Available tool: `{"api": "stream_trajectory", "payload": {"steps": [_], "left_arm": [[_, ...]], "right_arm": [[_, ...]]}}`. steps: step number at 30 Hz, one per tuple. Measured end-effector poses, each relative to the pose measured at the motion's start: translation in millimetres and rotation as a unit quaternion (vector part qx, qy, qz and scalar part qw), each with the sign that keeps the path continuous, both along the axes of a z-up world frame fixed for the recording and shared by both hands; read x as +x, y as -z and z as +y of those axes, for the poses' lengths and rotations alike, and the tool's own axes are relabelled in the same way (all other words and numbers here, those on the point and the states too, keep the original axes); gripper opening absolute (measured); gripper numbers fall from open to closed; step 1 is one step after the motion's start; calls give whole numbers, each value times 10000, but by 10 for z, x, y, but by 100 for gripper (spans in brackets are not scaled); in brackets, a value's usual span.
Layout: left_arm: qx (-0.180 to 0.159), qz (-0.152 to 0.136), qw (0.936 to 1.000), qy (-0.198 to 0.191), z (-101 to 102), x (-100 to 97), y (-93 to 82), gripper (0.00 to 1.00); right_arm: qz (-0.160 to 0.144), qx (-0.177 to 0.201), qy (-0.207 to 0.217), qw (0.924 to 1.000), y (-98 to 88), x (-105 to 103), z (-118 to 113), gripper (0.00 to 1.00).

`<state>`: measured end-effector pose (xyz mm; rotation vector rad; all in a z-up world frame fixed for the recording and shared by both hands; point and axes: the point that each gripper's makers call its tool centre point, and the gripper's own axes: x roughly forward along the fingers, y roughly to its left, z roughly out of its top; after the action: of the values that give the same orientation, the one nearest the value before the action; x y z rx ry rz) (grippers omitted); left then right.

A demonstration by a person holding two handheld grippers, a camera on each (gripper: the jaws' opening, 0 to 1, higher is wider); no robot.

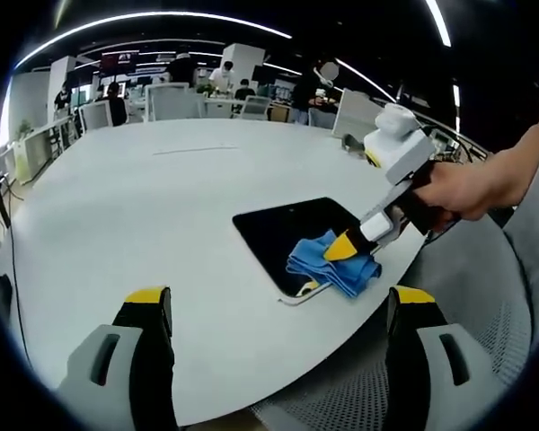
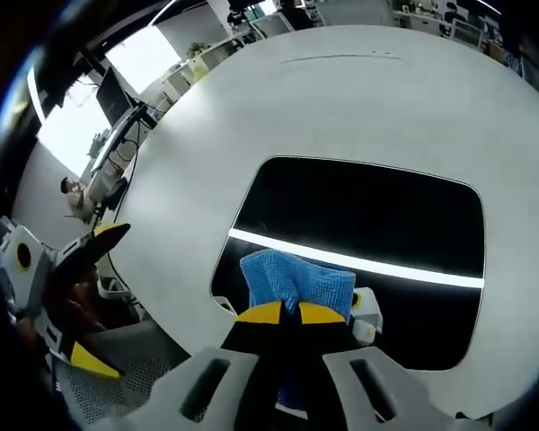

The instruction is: Wipe the mirror surface with the cleaning cloth until all visible marks leave the cleaned area.

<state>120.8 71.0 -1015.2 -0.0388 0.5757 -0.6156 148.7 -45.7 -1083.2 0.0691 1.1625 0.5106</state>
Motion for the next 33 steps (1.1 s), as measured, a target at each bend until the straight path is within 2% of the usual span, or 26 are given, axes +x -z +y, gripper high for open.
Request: {"api": "stream_trajectory", "payload": {"steps": [14, 20, 22, 24, 26, 33], "left_arm": [[48, -10, 10000, 21, -49, -4, 32, 99], [165, -48, 9998, -27, -61, -2, 33, 98], [335, -170, 9992, 111, -75, -3, 22, 97], [254, -259, 9993, 93, -101, 11, -26, 98], [174, -205, 9996, 85, -121, 4, -27, 98], [235, -151, 9996, 45, -110, 1, 29, 98]], "right_arm": [[76, 32, -97, 9999, -1, -85, 11, 0], [93, 48, -103, 9999, 2, -83, 12, 0], [87, 55, -104, 9999, 2, -85, 13, 0], [65, 48, -126, 9999, 0, -87, 13, 0], [71, 40, -138, 9999, -1, -86, 12, 0], [77, -64, -282, 9996, -1, -89, -38, 0]]}}
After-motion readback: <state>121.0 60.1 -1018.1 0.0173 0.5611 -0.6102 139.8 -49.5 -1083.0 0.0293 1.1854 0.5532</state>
